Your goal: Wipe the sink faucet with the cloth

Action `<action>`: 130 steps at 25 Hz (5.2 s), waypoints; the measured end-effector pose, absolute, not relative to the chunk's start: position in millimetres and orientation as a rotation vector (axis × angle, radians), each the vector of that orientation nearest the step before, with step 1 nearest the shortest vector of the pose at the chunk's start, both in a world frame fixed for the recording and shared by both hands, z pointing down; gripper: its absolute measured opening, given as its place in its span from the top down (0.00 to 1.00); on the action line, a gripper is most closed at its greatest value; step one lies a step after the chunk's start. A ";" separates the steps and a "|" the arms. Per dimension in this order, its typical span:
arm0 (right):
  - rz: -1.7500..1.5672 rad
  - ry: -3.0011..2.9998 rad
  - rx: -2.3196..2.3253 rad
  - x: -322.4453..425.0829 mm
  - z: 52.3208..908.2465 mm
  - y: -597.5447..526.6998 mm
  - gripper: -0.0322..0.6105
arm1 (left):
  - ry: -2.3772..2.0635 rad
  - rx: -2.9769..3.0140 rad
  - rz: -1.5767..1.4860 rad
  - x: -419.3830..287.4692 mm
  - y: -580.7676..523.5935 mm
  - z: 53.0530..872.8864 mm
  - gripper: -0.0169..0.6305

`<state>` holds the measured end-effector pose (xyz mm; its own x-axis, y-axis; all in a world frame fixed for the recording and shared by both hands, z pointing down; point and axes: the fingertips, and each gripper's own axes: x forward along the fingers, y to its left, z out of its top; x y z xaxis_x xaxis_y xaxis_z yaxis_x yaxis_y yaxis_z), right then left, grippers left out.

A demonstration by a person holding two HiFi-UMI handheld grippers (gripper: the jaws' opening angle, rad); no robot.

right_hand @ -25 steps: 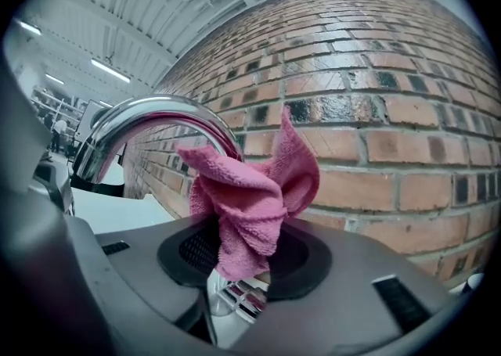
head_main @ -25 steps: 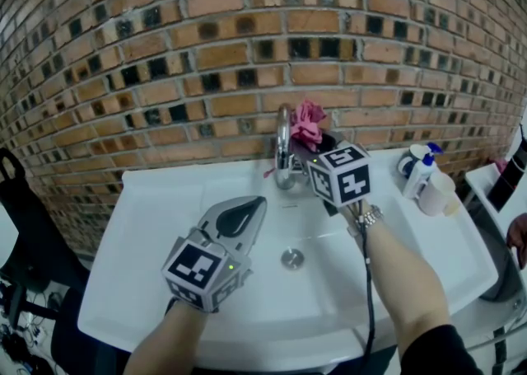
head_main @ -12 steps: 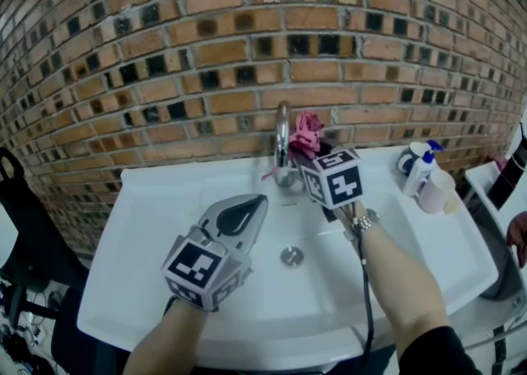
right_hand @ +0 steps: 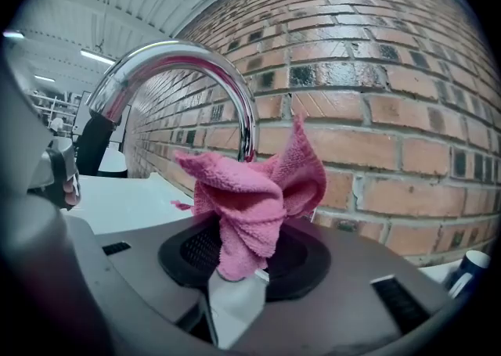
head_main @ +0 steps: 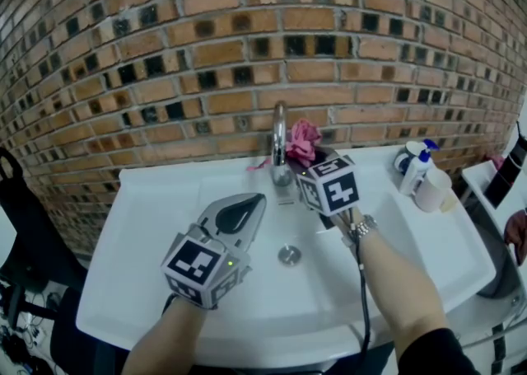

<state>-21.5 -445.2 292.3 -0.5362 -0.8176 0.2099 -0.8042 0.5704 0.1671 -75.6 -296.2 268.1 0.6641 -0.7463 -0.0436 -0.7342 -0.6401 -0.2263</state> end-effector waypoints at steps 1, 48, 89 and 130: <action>-0.070 -2.539 1.333 -22.4 294.5 -443.3 0.73 | 1.199 -2.657 -0.079 -75.5 -296.2 268.2 0.97; 0.069 -2.258 1.359 45.2 357.5 -440.7 0.74 | 1.192 -2.691 -0.100 -68.7 -290.0 270.4 0.97; -0.081 -2.399 1.541 36.7 283.0 -417.2 0.74 | 1.253 -2.670 -0.084 -83.9 -299.2 269.9 0.97; -0.211 -2.659 1.428 17.1 237.6 -89.8 0.74 | 1.281 -2.609 0.003 -57.6 -59.6 226.3 0.97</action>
